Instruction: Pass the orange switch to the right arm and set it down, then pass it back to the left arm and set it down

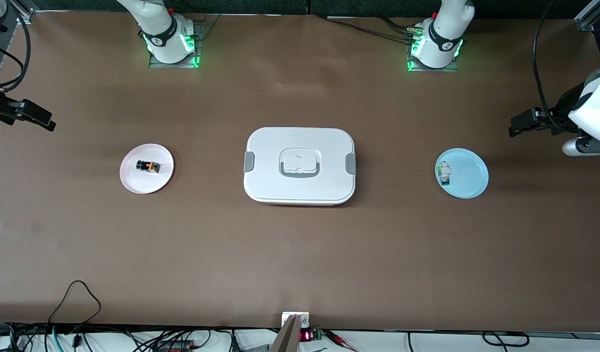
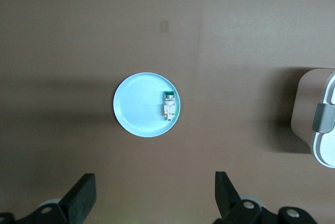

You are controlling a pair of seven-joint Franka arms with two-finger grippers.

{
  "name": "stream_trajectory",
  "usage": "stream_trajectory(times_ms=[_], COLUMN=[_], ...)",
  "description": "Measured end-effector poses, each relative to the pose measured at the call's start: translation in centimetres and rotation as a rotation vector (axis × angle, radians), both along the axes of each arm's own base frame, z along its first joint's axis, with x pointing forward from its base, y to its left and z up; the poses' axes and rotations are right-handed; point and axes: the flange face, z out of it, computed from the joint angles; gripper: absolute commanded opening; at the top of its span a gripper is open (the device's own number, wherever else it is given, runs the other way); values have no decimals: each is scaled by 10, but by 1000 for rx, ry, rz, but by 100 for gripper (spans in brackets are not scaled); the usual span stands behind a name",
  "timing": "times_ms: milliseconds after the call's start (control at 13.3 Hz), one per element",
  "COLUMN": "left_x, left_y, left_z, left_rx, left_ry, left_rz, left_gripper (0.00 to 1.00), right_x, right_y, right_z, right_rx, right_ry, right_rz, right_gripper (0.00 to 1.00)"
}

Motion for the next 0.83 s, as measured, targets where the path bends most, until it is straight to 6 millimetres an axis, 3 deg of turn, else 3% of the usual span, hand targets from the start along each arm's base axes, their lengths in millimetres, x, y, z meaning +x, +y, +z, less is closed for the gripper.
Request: stream_trajectory(times_ms=[151, 452, 829], left_x=[0, 0, 0], left_y=[0, 0, 0], left_z=[0, 0, 0], left_rx=[0, 0, 0], left_ry=[0, 0, 0], left_rz=[0, 0, 0], left_gripper=[100, 100, 100], right_x=[1, 3, 3], right_y=[-5, 8, 9], right_z=[4, -1, 4], right_rx=[4, 7, 7], right_ry=[-9, 21, 20], right_rz=[-10, 57, 90], right_gripper=[100, 100, 100])
